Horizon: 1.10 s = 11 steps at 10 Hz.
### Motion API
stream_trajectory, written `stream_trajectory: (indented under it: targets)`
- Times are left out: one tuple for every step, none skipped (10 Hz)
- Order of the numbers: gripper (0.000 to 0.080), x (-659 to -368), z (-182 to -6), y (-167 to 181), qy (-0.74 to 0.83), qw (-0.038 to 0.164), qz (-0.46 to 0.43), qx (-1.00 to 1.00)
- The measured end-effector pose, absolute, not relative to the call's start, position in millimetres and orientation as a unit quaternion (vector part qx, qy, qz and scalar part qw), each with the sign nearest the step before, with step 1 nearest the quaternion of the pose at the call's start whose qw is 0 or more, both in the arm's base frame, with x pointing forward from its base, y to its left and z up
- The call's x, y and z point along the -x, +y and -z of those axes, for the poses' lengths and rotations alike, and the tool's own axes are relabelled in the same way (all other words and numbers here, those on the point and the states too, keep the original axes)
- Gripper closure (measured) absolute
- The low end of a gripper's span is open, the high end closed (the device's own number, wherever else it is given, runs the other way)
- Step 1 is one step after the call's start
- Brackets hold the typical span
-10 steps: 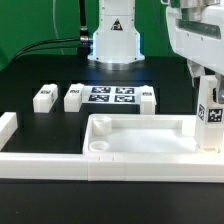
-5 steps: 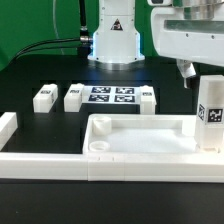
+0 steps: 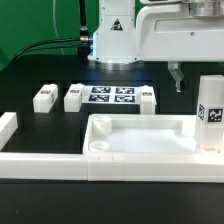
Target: Assemble desk
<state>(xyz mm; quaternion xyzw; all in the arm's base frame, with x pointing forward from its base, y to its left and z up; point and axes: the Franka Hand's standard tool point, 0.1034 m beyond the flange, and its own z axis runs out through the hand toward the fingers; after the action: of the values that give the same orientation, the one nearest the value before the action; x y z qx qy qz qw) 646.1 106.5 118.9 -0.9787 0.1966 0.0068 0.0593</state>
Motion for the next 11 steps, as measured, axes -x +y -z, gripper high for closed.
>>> stream_trajectory:
  targets:
    - [0.0151,-645.6,-118.2,108.3,0.154,0.060,-0.003,0.986]
    - [0.0151,-645.0,-116.9,108.7,0.119,0.061,0.000,0.991]
    - [0.0151,-644.5,-115.9,107.9,0.087,0.061,0.002,0.994]
    - [0.0270,-644.6,-115.8,106.8,0.065,0.060,0.004,0.996]
    - [0.0270,-644.7,-115.8,106.8,0.064,0.060,0.004,0.996]
    - [0.0409,-644.6,-115.8,106.8,0.064,0.061,0.004,0.996]
    - [0.0510,-644.8,-115.7,105.6,0.070,0.060,0.004,0.996]
    - [0.0510,-644.8,-115.6,105.3,0.074,0.060,0.003,0.995]
    - [0.0510,-644.8,-115.6,105.3,0.076,0.060,0.003,0.995]
    - [0.0510,-644.9,-115.4,105.2,0.104,0.061,0.002,0.993]
    - [0.0510,-645.3,-114.9,104.2,0.173,0.062,0.004,0.983]
